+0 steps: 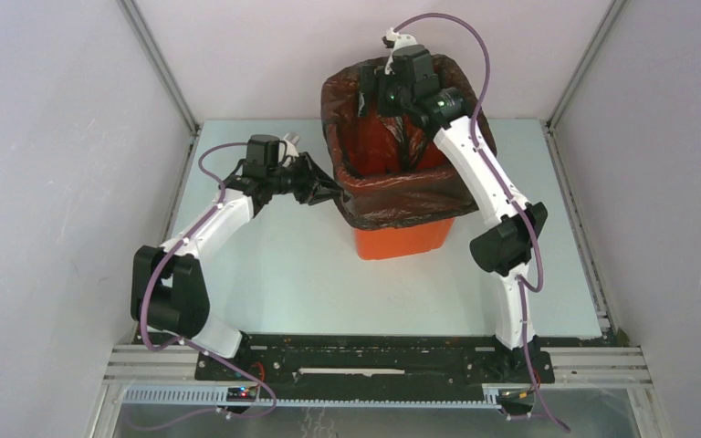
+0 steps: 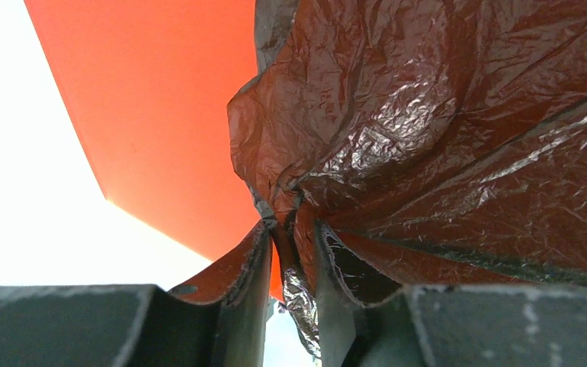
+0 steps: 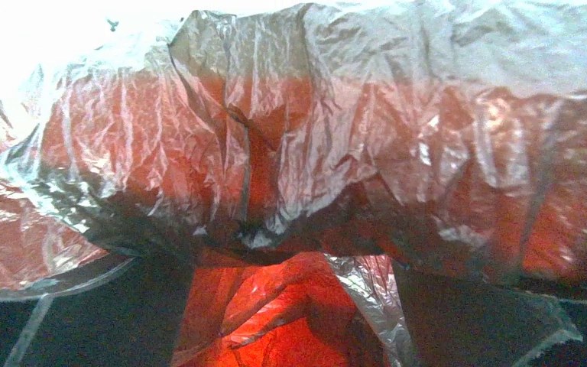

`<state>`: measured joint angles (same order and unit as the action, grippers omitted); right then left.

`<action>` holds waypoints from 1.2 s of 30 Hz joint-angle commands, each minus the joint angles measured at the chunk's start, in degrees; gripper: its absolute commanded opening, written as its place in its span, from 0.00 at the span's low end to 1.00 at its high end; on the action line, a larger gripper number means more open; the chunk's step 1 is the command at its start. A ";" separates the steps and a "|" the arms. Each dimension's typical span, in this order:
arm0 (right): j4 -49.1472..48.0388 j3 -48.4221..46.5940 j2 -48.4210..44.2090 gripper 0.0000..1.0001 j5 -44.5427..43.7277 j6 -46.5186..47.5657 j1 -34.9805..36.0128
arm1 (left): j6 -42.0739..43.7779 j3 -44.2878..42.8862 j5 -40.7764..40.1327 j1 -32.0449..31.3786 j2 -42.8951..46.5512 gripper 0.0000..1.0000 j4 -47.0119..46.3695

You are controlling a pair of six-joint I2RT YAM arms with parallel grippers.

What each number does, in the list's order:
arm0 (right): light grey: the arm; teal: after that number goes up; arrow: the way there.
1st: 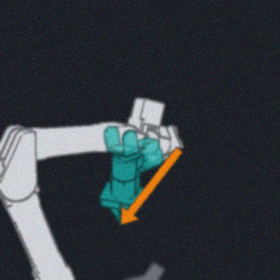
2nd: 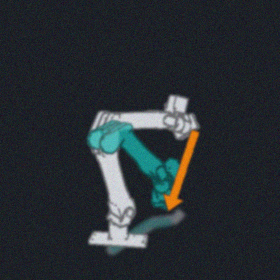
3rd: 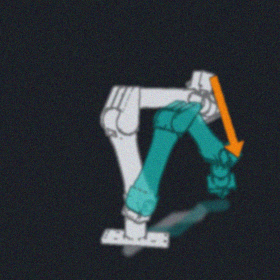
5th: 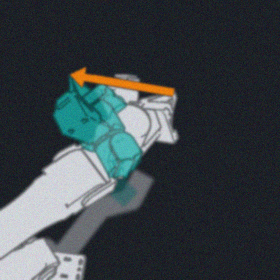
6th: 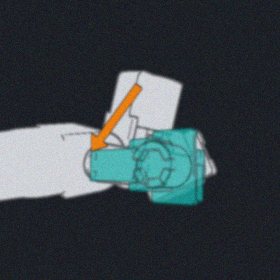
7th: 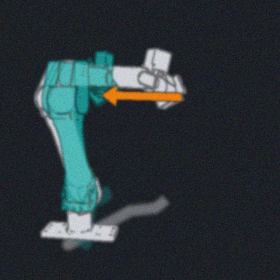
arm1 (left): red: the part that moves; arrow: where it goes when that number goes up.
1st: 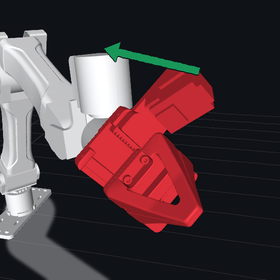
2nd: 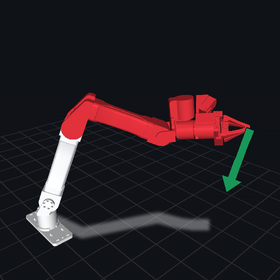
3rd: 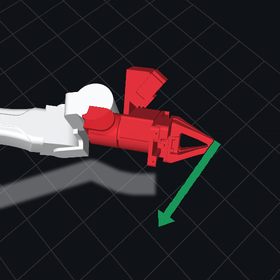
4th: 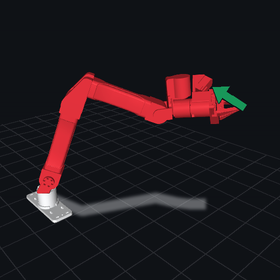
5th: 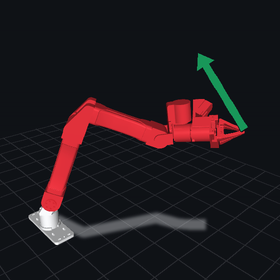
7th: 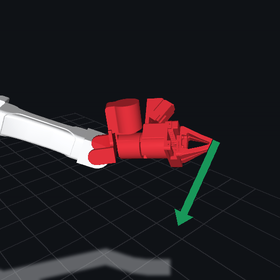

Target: Put the trash bags into the trash bin

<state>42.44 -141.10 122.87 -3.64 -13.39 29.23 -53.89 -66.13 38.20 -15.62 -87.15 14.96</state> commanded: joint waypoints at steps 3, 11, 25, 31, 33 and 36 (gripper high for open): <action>4.65 8.31 -11.85 1.00 0.21 -0.53 1.35 | 2.26 -1.13 1.39 -0.56 2.17 0.32 -0.20; 8.55 24.63 -19.13 1.00 1.35 0.13 3.18 | 2.92 -2.34 2.04 -0.56 0.78 0.33 -0.12; 13.72 21.28 -4.43 0.95 -0.56 0.76 3.99 | 4.01 -4.45 3.09 -0.56 -0.70 0.36 0.42; 10.34 23.95 -2.37 0.95 1.33 -1.96 3.81 | 4.44 -5.21 3.93 -0.56 -2.22 0.36 0.41; 10.57 23.67 -0.96 0.96 1.90 -2.45 3.75 | 4.54 -5.23 4.45 -0.56 -2.86 0.35 0.36; 13.07 21.16 0.56 0.95 1.73 -2.63 3.80 | 4.95 -4.86 4.75 -0.56 -3.21 0.35 0.38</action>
<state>55.29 -119.24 117.84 -2.35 -14.26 32.77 -50.59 -67.42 40.27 -15.57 -89.62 16.64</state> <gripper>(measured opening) 0.954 0.352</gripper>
